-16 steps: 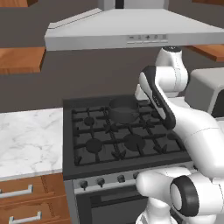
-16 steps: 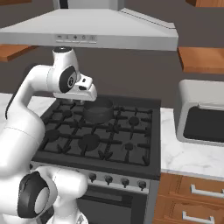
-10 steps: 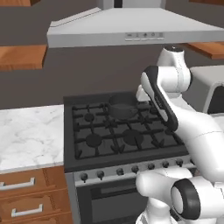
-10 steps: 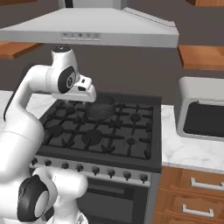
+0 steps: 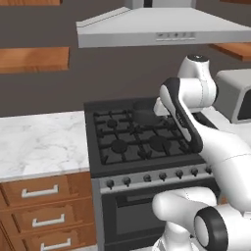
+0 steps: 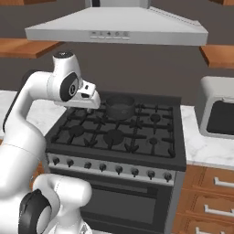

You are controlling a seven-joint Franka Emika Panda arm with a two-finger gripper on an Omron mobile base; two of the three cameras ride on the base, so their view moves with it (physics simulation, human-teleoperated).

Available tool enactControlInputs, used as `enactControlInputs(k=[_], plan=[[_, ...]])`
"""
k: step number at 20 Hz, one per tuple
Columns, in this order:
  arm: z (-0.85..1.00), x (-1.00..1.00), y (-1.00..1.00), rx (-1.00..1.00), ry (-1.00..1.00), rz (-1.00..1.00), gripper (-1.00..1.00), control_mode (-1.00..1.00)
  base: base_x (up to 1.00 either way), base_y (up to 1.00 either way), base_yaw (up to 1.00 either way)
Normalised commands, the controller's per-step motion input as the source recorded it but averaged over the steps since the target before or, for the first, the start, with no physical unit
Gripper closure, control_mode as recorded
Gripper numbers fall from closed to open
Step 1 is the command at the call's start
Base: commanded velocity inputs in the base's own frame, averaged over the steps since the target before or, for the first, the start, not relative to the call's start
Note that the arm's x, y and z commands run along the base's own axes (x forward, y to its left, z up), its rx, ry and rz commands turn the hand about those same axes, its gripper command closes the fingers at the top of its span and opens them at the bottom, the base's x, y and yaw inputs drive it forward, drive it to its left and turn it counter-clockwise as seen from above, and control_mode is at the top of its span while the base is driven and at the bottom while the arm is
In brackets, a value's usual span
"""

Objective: Turn on the front center burner of the stove.

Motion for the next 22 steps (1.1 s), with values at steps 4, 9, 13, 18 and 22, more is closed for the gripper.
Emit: enactControlInputs(k=[4, 9, 13, 18, 22], plan=[[0.00, 0.00, 0.00, 0.00, 0.00, 0.00, -1.00, 1.00, 0.03, 0.76, -0.01], [0.00, 0.00, 0.00, 0.00, 0.00, 0.00, -1.00, 1.00, 0.01, 0.52, -0.04], [0.00, 0.00, 0.00, 0.00, 0.00, 0.00, -1.00, 1.00, 0.23, 0.34, -0.13], [0.00, 0.00, 0.00, 0.00, 0.00, 0.00, -1.00, 1.00, 0.07, 0.03, -0.04], [0.00, 0.00, 0.00, 0.00, 0.00, 0.00, -1.00, 1.00, 0.00, 0.00, 0.00]])
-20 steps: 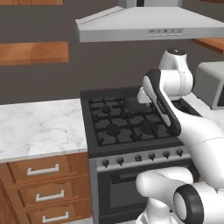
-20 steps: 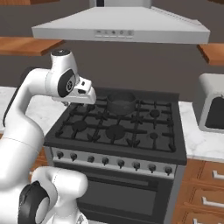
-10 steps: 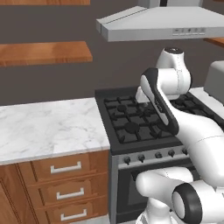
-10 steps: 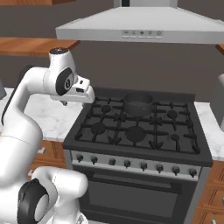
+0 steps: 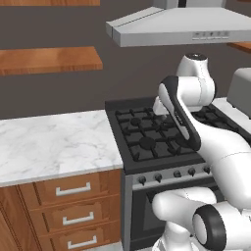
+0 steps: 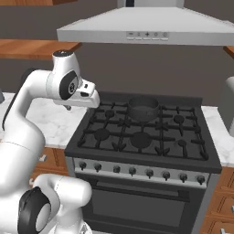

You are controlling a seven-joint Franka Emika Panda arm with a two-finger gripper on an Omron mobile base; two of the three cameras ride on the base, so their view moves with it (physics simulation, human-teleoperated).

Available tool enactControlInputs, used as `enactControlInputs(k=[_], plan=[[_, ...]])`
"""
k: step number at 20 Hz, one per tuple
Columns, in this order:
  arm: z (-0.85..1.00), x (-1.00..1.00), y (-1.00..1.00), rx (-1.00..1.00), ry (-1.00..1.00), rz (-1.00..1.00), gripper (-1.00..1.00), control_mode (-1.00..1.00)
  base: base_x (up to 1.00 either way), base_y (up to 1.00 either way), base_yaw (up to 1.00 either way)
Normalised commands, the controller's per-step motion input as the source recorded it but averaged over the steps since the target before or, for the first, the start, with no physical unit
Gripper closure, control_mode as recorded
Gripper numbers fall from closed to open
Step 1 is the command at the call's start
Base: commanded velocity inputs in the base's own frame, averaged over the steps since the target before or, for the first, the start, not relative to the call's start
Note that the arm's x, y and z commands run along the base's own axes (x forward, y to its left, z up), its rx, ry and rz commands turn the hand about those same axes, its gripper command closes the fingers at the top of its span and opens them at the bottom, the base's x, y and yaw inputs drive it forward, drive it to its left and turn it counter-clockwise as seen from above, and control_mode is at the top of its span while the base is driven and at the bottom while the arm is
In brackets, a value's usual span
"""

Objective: Turn on the front center burner of the stove.

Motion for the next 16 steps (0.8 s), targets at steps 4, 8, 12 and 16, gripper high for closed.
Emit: enactControlInputs(k=[4, 8, 12, 16], plan=[[0.00, 0.00, 0.00, 0.00, 0.00, 0.00, -1.00, 1.00, 0.00, 0.00, 0.00], [-0.09, 0.00, -0.20, 0.00, 0.01, 0.00, -1.00, -1.00, 0.00, 0.00, 0.00], [-0.20, 0.00, -0.80, 0.00, 0.00, -0.05, -1.00, -1.00, 0.00, 0.00, 0.00], [-0.43, -0.05, -1.00, 0.03, 0.00, -0.03, -1.00, -1.00, 0.00, 0.00, 0.00]])
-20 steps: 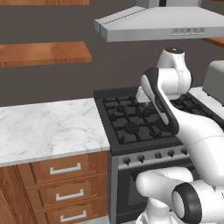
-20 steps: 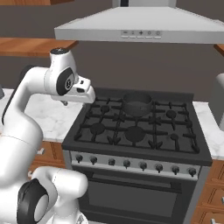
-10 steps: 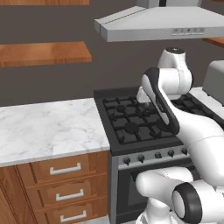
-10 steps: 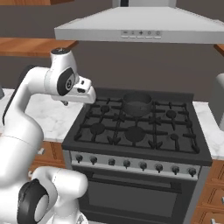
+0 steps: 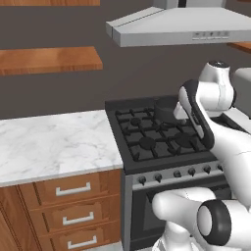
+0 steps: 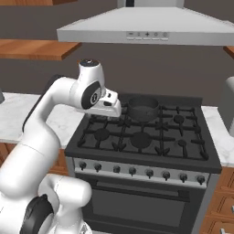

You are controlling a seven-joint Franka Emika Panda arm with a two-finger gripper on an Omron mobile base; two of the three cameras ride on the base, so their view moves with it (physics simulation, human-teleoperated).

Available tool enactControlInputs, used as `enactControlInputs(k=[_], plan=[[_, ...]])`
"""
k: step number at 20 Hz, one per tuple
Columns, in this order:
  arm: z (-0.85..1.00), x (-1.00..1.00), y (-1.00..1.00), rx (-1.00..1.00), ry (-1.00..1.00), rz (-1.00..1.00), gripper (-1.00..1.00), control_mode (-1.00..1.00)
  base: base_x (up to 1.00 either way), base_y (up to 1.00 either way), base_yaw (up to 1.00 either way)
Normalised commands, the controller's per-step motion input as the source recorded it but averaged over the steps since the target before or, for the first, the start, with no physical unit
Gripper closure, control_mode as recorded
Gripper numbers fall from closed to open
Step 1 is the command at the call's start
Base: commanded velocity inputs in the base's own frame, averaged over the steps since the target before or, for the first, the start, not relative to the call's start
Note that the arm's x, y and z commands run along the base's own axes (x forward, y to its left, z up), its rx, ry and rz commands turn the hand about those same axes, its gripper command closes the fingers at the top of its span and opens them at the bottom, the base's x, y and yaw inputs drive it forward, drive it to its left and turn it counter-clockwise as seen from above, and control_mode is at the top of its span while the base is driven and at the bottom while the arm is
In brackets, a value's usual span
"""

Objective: Turn on the front center burner of the stove.

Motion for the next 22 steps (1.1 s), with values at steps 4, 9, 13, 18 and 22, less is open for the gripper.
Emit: enactControlInputs(k=[4, 9, 13, 18, 22], plan=[[-0.64, -0.20, -1.00, 0.02, -0.06, 0.00, -1.00, -1.00, 0.00, 0.00, 0.00], [-0.87, -0.47, -1.00, 0.09, -0.26, 0.01, -1.00, -1.00, 0.00, 0.00, 0.00], [-0.98, -0.21, -1.00, 0.03, -0.53, 0.12, -1.00, -1.00, 0.00, 0.00, 0.00], [-1.00, 0.00, -0.88, -0.09, -0.48, 0.10, -1.00, -1.00, 0.00, 0.00, 0.00], [-0.43, 0.00, -0.15, -0.05, -0.05, 0.00, -1.00, -1.00, 0.00, 0.00, 0.00]])
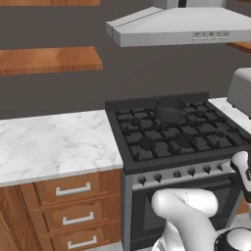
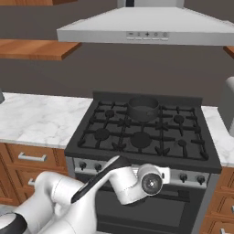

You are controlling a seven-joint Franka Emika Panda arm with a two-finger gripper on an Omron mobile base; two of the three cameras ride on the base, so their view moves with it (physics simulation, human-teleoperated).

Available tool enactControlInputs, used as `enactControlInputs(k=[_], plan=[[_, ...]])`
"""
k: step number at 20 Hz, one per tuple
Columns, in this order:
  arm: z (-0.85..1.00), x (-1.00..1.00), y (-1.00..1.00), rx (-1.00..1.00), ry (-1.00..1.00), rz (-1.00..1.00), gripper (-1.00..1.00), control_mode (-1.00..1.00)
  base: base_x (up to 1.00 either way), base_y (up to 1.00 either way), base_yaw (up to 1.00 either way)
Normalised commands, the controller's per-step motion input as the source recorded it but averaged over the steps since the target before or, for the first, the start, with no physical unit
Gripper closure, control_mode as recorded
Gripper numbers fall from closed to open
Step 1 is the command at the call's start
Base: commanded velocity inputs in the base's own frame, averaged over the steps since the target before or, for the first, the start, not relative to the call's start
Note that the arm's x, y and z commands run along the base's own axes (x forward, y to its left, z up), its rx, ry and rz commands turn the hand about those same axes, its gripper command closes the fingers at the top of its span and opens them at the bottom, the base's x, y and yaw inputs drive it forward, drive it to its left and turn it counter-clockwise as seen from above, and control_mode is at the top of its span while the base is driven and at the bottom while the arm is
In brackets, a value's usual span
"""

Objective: Turn on the front center burner of the stove.

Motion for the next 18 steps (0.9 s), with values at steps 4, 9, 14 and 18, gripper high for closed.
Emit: enactControlInputs(k=[4, 9, 14, 18], plan=[[-0.02, 0.00, -0.04, 0.01, 0.00, 0.00, -1.00, -1.00, 0.00, 0.00, 0.00], [-0.26, 0.00, -0.01, 0.00, 0.00, 0.00, -1.00, -1.00, 0.00, 0.00, 0.00], [-0.45, 0.00, 0.00, 0.04, -0.02, 0.00, -1.00, -1.00, 0.00, 0.00, 0.00], [-0.37, 0.00, -0.07, 0.10, -0.09, 0.00, -1.00, -1.00, 0.00, 0.00, 0.00]])
